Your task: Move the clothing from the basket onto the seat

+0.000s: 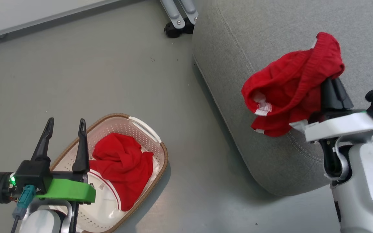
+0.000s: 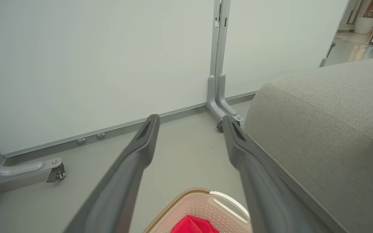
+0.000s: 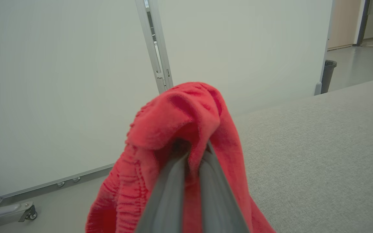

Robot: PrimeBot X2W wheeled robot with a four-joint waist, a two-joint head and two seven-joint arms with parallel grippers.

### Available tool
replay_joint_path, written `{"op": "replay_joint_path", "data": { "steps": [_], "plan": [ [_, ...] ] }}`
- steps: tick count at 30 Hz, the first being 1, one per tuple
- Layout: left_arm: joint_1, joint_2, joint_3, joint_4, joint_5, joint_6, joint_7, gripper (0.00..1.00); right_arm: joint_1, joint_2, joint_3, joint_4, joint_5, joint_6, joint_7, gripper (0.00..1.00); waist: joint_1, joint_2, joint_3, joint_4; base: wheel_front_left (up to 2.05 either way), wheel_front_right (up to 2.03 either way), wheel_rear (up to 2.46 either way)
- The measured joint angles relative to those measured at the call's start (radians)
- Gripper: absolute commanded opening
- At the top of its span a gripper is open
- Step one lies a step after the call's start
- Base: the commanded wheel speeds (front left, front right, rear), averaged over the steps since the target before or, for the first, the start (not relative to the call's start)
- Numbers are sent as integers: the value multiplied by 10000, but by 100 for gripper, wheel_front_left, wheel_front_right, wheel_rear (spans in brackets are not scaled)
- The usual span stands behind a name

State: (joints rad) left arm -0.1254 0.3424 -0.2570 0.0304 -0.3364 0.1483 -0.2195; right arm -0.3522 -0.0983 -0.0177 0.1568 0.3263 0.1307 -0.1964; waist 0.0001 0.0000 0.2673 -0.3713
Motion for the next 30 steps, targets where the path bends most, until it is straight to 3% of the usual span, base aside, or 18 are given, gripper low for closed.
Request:
{"op": "replay_joint_path", "data": {
  "steps": [7,21,25,29,30],
  "plan": [
    [-725,403,-25,-993,311,-46,389,100,-1833,-587,-1204,1041,472,0,-270,0,0,0,1037,-110,0,0,0],
    [-2253,918,-119,-2391,803,-255,796,100,-5530,-2654,-2943,3835,698,2,-416,0,2,0,3577,373,0,0,0],
    [-2646,991,-198,-2566,907,-339,913,100,-6132,-2947,-3229,4972,587,0,-481,0,1,0,4284,579,0,0,0],
    [-2808,1043,-222,-2587,932,-341,947,100,-6428,-2844,-3118,6217,454,2,-525,0,2,0,4900,787,0,0,0],
    [-2811,1045,-226,-2577,941,-339,945,100,-6445,-2813,-3116,6454,399,2,-548,33,2,0,5010,831,0,0,0]
  ]
}}
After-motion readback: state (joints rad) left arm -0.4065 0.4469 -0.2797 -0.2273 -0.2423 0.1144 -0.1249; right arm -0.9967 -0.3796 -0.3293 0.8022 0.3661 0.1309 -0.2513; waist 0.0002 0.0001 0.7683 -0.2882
